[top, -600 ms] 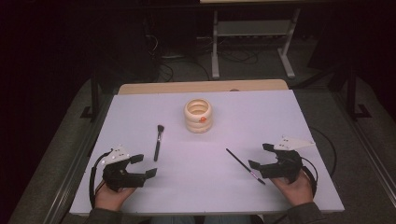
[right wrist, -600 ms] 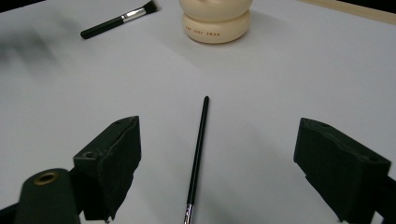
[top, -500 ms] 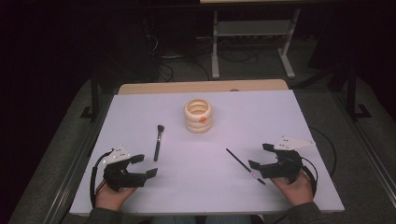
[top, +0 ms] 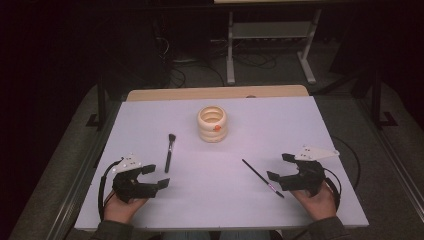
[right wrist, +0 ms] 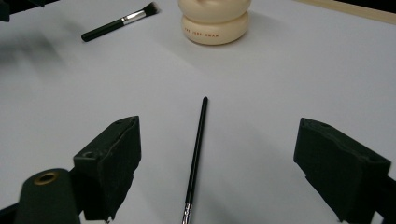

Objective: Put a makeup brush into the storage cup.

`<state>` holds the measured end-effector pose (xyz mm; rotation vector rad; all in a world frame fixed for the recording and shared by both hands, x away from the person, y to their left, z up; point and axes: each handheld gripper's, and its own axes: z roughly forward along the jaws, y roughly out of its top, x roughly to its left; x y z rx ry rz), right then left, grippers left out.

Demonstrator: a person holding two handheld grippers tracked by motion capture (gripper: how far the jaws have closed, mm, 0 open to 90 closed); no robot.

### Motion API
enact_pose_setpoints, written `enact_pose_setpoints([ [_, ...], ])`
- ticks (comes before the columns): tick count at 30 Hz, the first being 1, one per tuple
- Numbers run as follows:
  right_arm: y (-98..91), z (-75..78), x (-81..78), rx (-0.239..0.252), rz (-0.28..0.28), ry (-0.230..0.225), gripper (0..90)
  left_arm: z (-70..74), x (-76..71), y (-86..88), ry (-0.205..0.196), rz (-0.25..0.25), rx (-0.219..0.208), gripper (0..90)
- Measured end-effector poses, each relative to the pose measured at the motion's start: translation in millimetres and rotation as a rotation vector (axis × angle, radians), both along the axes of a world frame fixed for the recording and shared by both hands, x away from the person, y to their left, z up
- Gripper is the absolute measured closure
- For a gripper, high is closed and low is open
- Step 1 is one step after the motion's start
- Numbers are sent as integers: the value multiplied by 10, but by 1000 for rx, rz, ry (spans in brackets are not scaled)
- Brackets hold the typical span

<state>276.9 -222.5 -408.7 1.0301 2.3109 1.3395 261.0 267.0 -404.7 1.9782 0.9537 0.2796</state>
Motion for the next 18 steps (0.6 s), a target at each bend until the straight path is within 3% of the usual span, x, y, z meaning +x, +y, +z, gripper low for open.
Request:
enact_pose_setpoints([
  [11,68,51,-4,-18,25,-18,141,99,21,7,-14,24,-4,236],
  [18,61,52,12,-14,26,-9,141,199,78,-58,0,19,38,253],
])
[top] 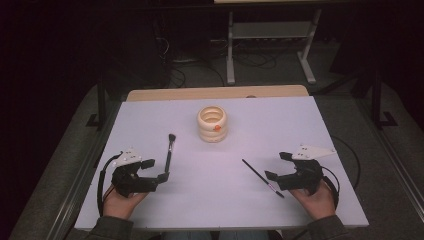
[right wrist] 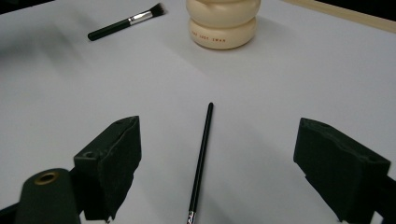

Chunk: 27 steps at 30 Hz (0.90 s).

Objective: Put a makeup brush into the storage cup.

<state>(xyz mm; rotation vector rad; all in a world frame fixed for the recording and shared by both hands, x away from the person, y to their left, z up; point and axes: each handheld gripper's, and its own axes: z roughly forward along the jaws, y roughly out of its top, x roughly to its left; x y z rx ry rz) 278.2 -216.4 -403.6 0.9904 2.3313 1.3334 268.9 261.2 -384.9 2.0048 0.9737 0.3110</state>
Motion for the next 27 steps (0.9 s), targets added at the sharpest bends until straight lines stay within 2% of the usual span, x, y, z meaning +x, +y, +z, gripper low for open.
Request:
enact_pose_setpoints([
  [7,-8,-1,-4,4,-4,6,141,98,124,-15,39,2,18,269],
  [8,-10,3,-8,5,-6,2,141,120,150,-5,43,-8,40,270],
  [11,-7,12,-14,2,-7,0,141,179,230,-10,55,11,39,279],
  [12,-4,15,-16,2,-8,0,141,179,230,-10,55,11,39,283],
  [13,-2,18,-17,1,-8,-1,141,195,247,1,63,11,57,285],
  [15,2,19,-20,2,-9,3,141,205,279,-10,71,28,49,292],
  [20,4,23,-6,4,-10,0,141,240,385,-39,96,38,99,308],
  [23,10,27,-5,4,-10,-3,141,254,442,-68,102,50,103,317],
  [27,9,21,1,4,-10,5,141,242,546,-123,137,63,130,323],
])
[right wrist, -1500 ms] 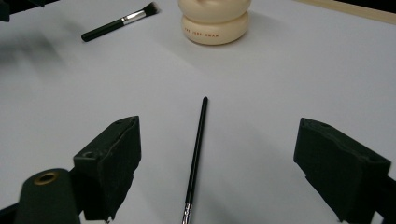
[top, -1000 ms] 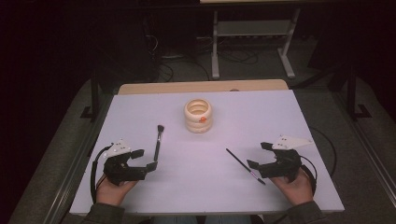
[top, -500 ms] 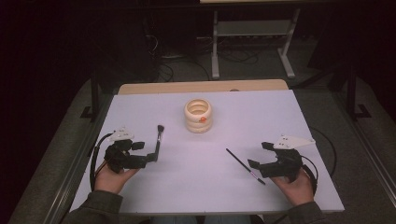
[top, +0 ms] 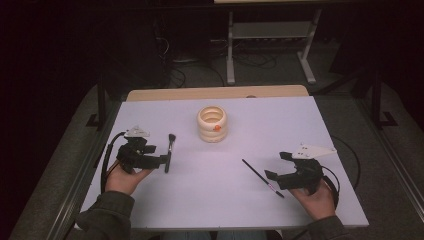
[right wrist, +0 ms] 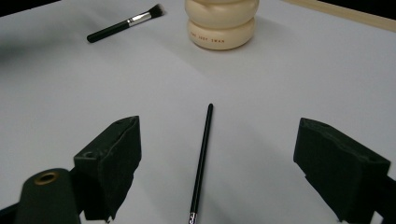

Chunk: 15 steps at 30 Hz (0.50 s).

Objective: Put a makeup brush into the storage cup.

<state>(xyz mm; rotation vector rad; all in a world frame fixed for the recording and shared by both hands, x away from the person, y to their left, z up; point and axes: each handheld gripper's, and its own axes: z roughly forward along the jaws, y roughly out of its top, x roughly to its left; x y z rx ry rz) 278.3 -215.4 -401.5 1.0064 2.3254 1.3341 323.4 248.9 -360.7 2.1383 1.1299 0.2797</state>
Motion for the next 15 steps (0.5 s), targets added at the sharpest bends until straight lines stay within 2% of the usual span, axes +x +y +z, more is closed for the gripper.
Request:
enact_pose_setpoints([
  [5,19,5,-3,-7,7,-7,143,-30,111,-72,23,10,27,354],
  [8,21,4,-2,-7,8,-3,143,-91,230,-109,65,28,35,363],
  [15,20,12,-4,-6,11,-7,143,-195,373,-148,121,53,67,390],
])
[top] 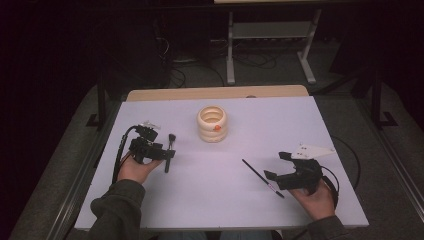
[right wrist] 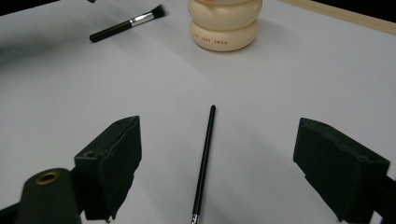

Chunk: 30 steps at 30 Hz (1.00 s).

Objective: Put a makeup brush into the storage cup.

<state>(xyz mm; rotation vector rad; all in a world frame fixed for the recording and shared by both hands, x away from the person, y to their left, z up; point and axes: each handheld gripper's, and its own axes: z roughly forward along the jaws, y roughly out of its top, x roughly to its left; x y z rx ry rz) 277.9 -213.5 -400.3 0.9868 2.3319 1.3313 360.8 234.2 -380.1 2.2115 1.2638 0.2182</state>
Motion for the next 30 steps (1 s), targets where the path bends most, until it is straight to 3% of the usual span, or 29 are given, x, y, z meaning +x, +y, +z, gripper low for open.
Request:
enact_pose_setpoints([
  [9,1,-4,3,3,-3,5,147,-158,161,-44,81,59,40,479],
  [14,5,-15,15,-2,4,13,147,-246,238,-88,126,116,65,521],
  [23,-11,-10,17,4,-4,11,148,-315,305,-106,158,154,97,579],
  [26,0,-10,9,2,1,5,157,-337,292,-150,145,165,135,611],
  [30,17,-11,4,-4,7,4,169,-345,292,-185,151,169,144,634],
])
